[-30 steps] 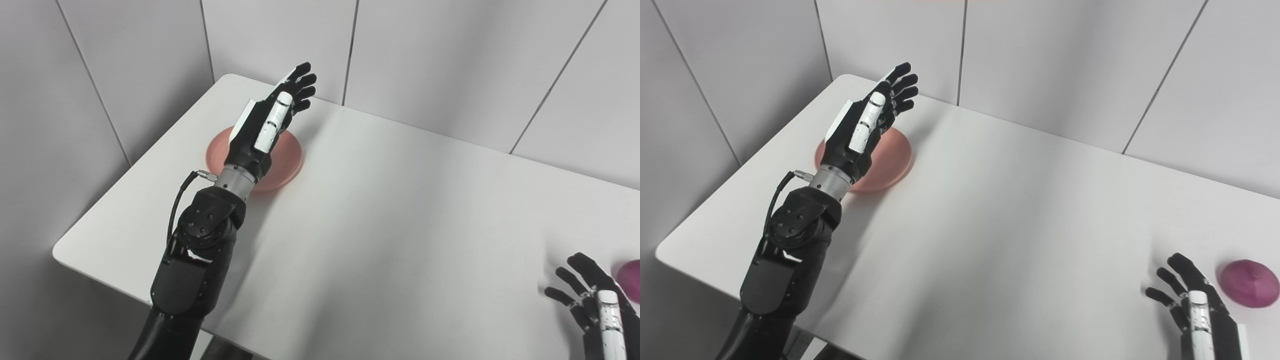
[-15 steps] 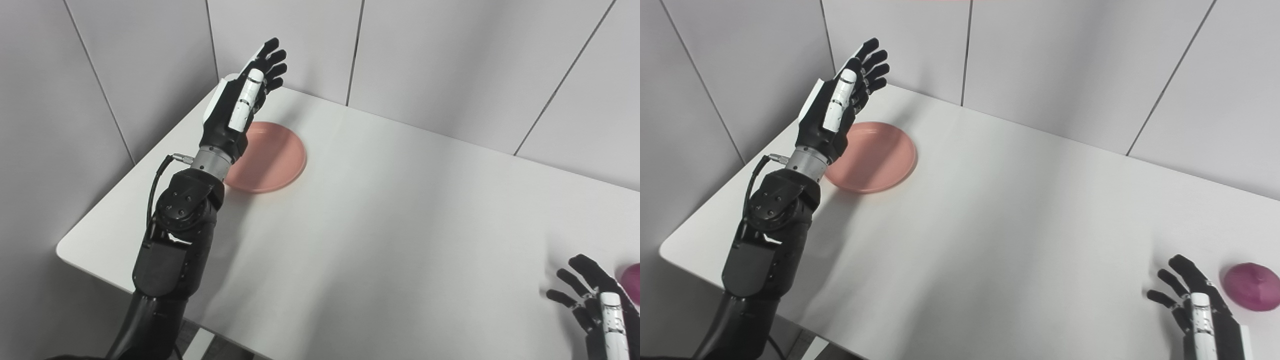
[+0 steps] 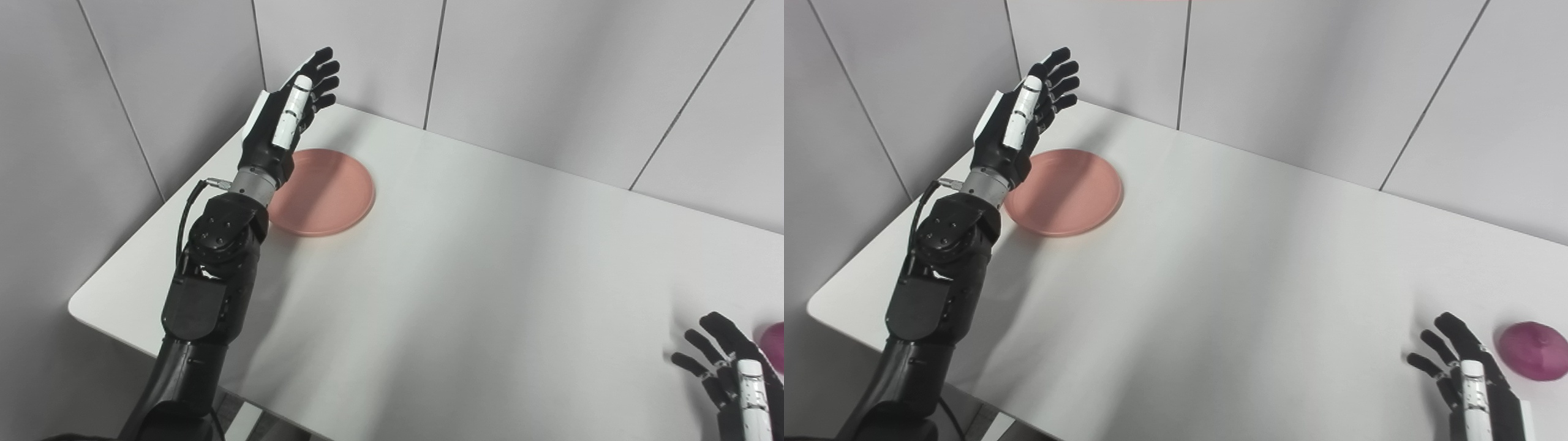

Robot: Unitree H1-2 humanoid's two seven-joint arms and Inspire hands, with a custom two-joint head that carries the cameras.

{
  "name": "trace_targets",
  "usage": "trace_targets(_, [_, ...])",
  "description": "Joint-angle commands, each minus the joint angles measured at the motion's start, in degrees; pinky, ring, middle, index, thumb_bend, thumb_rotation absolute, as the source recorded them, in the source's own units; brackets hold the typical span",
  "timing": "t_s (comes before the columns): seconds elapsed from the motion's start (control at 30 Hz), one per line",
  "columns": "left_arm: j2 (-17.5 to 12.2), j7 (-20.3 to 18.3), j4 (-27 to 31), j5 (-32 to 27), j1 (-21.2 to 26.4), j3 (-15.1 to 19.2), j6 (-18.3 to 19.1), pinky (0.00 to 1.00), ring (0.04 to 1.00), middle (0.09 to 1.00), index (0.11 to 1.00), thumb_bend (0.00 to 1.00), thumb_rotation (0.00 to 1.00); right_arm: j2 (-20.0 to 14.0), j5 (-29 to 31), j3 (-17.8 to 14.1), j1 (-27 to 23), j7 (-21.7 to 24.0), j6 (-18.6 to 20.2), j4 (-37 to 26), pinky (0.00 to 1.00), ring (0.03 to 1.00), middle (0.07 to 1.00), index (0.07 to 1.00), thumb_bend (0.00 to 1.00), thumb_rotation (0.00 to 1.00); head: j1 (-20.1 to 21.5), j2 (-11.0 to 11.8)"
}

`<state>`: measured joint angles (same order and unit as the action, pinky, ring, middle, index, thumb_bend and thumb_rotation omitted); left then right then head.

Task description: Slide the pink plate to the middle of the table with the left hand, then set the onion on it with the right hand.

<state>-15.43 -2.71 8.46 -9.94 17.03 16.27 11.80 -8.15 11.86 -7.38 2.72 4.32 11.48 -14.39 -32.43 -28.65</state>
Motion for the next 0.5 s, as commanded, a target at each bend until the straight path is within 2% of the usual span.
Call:
trace_targets(0.0, [-2.2,0.5,0.3,-0.4,3.1,0.8,-1.4,0.88,0.896,0.901,0.871,0.37,1.00,-0.5,-0.1,-0.1,-1.1,0.1,-0.6,-1.5,0.67,0.815,0.843,0.785,0.75,0.74,0.0,0.0])
trace_targets(0.13, [-3.0,0.6,-1.0,-0.5,3.7,1.8,-1.1,0.89,0.899,0.906,0.879,0.35,1.00,-0.5,0.1,0.0,-1.1,0.2,-0.4,-1.9,0.67,0.816,0.845,0.790,0.73,0.75,0.1,0.2])
trace_targets(0.3, [-3.9,0.5,-3.7,-1.2,4.8,2.8,-1.6,0.90,0.904,0.908,0.882,0.33,1.00,-0.7,0.1,-0.1,-1.1,0.4,-0.9,-1.6,0.67,0.825,0.855,0.796,0.75,0.75,-0.2,0.3])
trace_targets(0.47, [-4.3,0.8,-5.8,-2.2,5.9,3.9,-1.6,0.88,0.892,0.897,0.871,0.32,1.00,-0.6,-0.2,0.0,-1.1,0.2,-0.7,-1.6,0.66,0.816,0.841,0.788,0.71,0.75,-0.2,0.4])
